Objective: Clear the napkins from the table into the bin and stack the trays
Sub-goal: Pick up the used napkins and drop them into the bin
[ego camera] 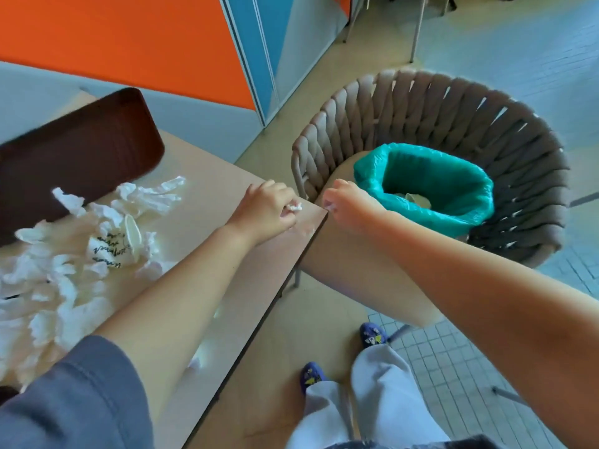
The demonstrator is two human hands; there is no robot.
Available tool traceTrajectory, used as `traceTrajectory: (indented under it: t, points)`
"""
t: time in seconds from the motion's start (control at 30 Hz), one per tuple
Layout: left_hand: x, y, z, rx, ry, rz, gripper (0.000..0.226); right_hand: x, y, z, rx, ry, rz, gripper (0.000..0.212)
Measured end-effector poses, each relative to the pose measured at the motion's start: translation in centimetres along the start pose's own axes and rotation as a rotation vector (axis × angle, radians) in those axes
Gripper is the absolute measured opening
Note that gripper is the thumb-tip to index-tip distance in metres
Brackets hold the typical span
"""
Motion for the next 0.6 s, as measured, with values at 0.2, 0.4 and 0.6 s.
traceTrajectory:
  t: [0.2, 0.4, 0.6]
  points:
    - [-6.5, 5.1, -2.9, 0.060, -0.052, -0.114, 0.016, 1.9, 8.1, 1.2, -0.031, 0.034, -0.132, 0.020]
    - [-12.7, 9.1, -6.8, 0.052, -0.080, -0.173, 0.018, 3.1, 16.3, 0.4, -0.057, 0.002, -0.285, 0.020]
    - [-18.3, 11.1, -10.1, 0.133, -0.135, -0.142, 0.019, 3.5, 22.6, -0.6, -0.093, -0.036, -0.354, 0.018]
Point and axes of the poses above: each hand's wrist, its own x-axis away from the middle knuckle, its own z-axis out of the back of the hand, y = z × x, the point moved 7 cm from there along -x, towards the middle knuckle, and after that the axes turned 11 degrees about x, right-handed, at the moved point
